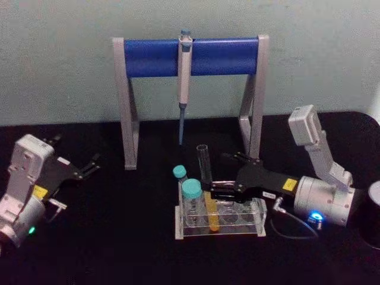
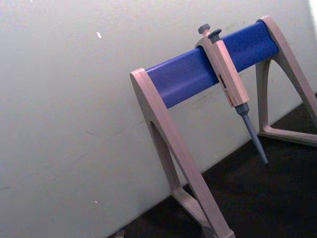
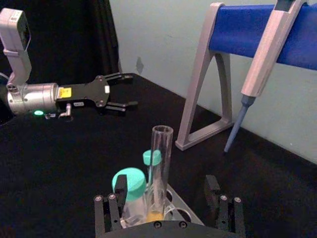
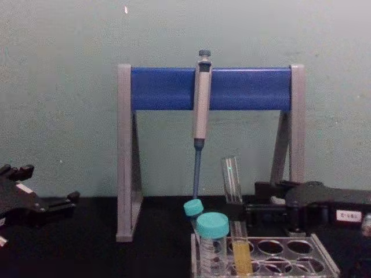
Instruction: Pick up the test tube from the test tube rack, shake it, then place it back into the test tube rack.
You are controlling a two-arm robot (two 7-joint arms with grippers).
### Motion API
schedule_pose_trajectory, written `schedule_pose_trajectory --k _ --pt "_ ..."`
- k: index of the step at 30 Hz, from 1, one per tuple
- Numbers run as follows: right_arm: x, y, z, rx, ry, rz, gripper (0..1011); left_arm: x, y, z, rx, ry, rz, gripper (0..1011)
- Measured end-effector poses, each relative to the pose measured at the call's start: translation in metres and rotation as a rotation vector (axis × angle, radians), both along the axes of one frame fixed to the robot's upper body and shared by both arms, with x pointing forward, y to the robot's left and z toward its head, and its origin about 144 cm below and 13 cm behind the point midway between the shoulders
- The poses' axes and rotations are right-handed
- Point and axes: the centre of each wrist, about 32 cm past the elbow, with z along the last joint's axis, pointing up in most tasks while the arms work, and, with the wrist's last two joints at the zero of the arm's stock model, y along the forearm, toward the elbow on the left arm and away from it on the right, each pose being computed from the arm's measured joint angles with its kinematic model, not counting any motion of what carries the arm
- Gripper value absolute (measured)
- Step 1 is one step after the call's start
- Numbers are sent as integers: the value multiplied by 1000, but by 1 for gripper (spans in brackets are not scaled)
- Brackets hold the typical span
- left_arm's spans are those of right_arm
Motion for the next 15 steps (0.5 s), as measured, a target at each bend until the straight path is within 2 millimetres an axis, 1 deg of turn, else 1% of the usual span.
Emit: schedule_pose_trajectory --k 7,15 --pt "8 6 1 -2 -2 8 1000 0 0 0 0 0 0 1001" --pt "11 11 1 -2 -4 23 1000 0 0 0 0 0 0 1002"
